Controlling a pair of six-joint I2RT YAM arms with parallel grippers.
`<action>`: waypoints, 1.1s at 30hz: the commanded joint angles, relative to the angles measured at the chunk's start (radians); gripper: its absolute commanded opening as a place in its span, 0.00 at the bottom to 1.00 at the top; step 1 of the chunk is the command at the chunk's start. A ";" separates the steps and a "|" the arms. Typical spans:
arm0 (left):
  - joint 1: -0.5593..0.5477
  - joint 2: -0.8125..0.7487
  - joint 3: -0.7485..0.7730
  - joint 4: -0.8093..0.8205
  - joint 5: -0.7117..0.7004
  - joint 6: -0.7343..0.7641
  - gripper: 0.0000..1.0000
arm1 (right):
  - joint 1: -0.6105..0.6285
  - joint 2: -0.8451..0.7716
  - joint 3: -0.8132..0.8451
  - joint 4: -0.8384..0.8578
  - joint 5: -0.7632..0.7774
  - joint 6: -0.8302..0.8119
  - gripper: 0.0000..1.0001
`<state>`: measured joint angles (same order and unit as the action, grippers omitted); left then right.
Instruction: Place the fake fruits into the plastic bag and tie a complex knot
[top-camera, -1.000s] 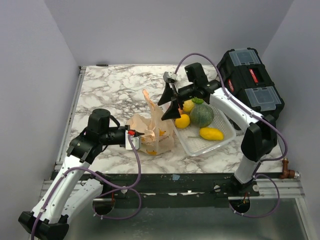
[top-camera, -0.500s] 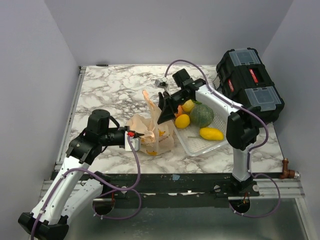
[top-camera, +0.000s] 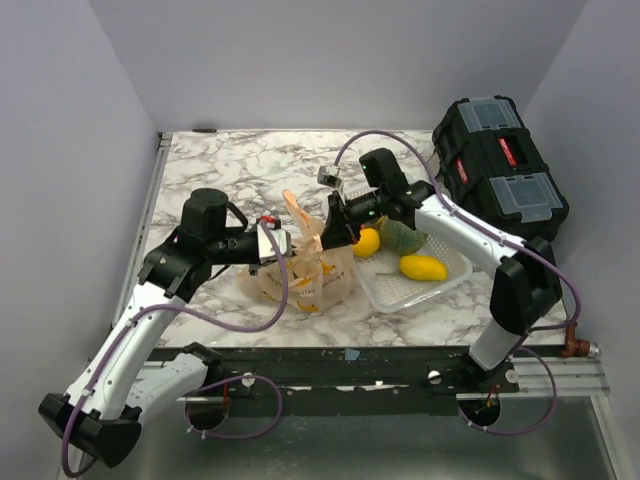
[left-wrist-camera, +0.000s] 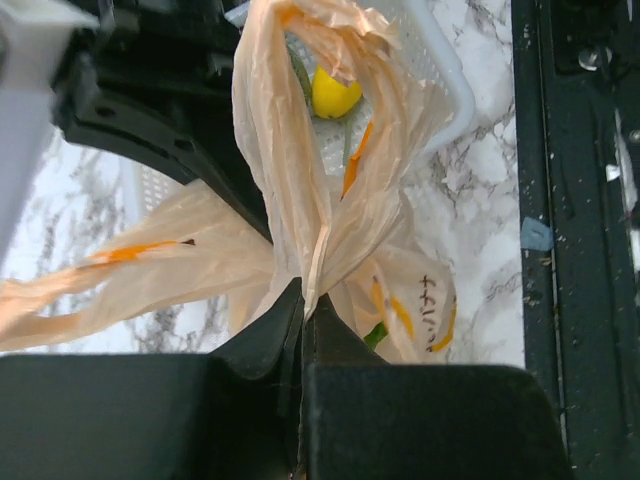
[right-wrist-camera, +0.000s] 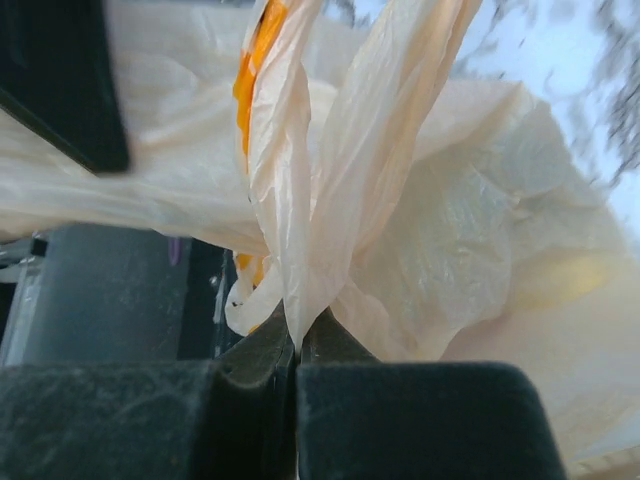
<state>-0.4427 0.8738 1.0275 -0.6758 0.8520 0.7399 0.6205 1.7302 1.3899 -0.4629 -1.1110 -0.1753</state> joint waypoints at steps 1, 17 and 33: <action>-0.004 0.083 0.039 0.078 0.022 -0.269 0.00 | 0.035 -0.070 -0.003 0.135 0.158 0.047 0.01; -0.005 0.181 0.061 0.088 -0.024 -0.333 0.00 | 0.062 -0.161 -0.025 -0.034 -0.005 -0.252 0.71; -0.042 0.219 0.111 0.004 -0.079 -0.308 0.02 | 0.096 -0.179 -0.042 0.086 0.084 -0.134 0.51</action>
<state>-0.4862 1.1007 1.0924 -0.6132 0.7963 0.3965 0.7124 1.5829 1.3746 -0.4225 -1.0725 -0.3336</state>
